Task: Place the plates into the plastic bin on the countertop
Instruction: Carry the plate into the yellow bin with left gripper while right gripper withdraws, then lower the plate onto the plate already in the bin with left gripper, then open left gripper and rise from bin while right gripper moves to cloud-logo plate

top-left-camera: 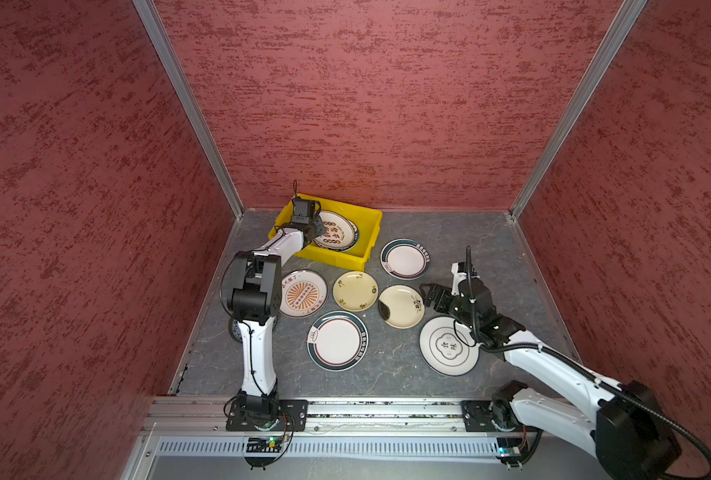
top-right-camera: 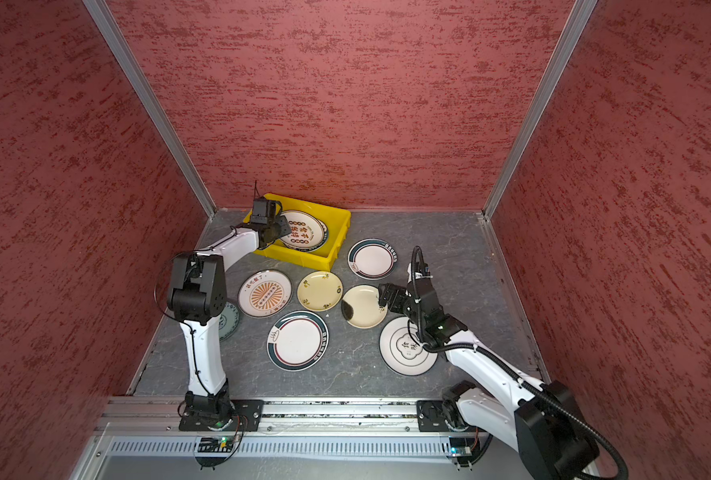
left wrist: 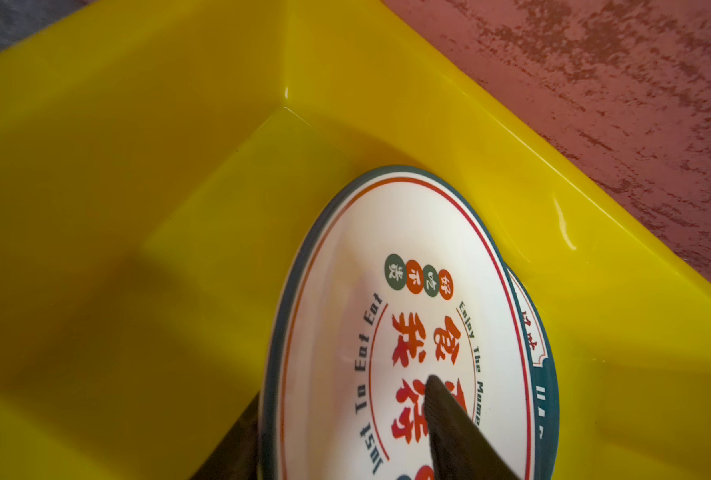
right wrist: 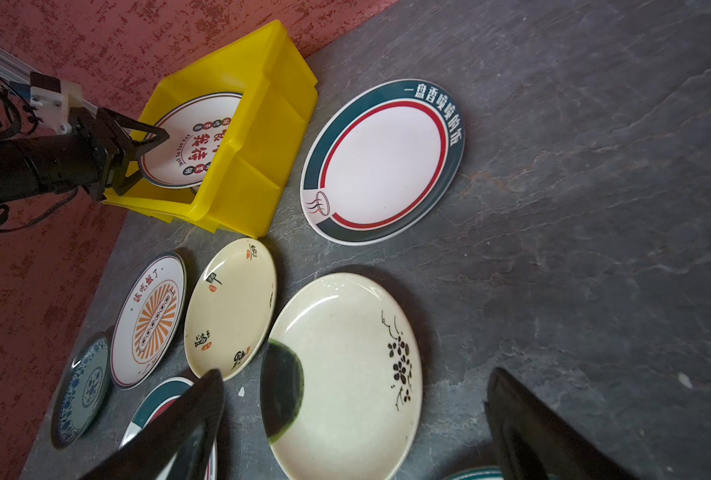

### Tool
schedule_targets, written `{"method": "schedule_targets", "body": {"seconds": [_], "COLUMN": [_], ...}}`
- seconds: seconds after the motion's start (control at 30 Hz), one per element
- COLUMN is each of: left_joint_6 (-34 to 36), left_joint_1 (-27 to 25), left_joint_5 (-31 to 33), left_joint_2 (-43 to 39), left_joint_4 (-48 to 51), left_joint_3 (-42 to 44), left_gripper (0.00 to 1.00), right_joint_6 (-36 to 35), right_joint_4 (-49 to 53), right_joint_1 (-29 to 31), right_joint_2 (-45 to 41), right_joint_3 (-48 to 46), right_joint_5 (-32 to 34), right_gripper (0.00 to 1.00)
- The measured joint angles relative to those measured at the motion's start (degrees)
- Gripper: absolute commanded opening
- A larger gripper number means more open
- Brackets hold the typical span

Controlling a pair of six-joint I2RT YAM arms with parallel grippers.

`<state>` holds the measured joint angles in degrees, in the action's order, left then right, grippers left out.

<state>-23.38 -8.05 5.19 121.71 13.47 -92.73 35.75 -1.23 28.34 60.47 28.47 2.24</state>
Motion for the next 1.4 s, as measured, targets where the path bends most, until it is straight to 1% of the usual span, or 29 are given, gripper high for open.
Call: {"method": "schedule_targets", "body": {"seconds": [0.03, 0.07, 0.2, 0.43, 0.63, 0.77, 0.9, 1.07, 1.23, 1.4], "left_joint_6": [0.42, 0.76, 2.36, 4.83, 5.97, 5.92, 5.64, 3.89, 1.46, -0.87], "left_joint_1": [-0.09, -0.24, -1.03, -2.82, -4.11, -4.48, -4.79, -6.58, -9.60, -12.41], "left_joint_5": [-0.20, -0.37, -0.37, 0.00, 1.49, 2.23, 2.47, 2.36, 1.95, 0.74], "left_joint_2": [0.00, 0.00, -0.11, -1.99, -8.46, -13.00, -17.35, -24.44, -31.52, -37.64], "left_joint_4": [-0.39, -0.63, -1.07, -1.77, -3.13, -5.25, -7.15, -11.30, -15.39, -18.51], "left_joint_3": [0.02, 0.07, 1.07, 3.28, 5.97, 8.41, 12.55, 21.14, 29.11, 35.71], "left_gripper": [0.93, 0.99, 1.00, 0.99, 0.99, 0.99, 0.99, 0.99, 0.99, 0.99], "right_joint_6": [0.02, 0.04, 0.31, 0.46, 0.46, 0.42, 0.39, 0.61, 1.40, 1.73], "right_joint_4": [0.26, 0.52, 1.90, 9.88, 19.69, 24.52, 29.33, 32.37, 34.69, 33.18], "right_joint_1": [0.00, 0.02, 0.00, -1.25, -4.35, -6.16, -8.68, -11.67, -14.56, -17.73], "right_joint_2": [0.00, 0.02, 0.11, 0.74, 0.72, 0.07, -1.55, -4.09, -6.29, -7.04], "right_joint_3": [-0.04, -0.04, 0.00, 3.61, 9.51, 11.08, 11.19, 10.36, 6.99, 1.09], "right_joint_5": [0.11, 0.28, 1.20, 2.60, 3.50, 3.74, 3.43, 1.09, -1.27, -4.74], "right_gripper": [0.99, 0.99, 0.99, 0.99, 0.99, 0.99, 0.99, 0.99, 0.99, 0.99]}}
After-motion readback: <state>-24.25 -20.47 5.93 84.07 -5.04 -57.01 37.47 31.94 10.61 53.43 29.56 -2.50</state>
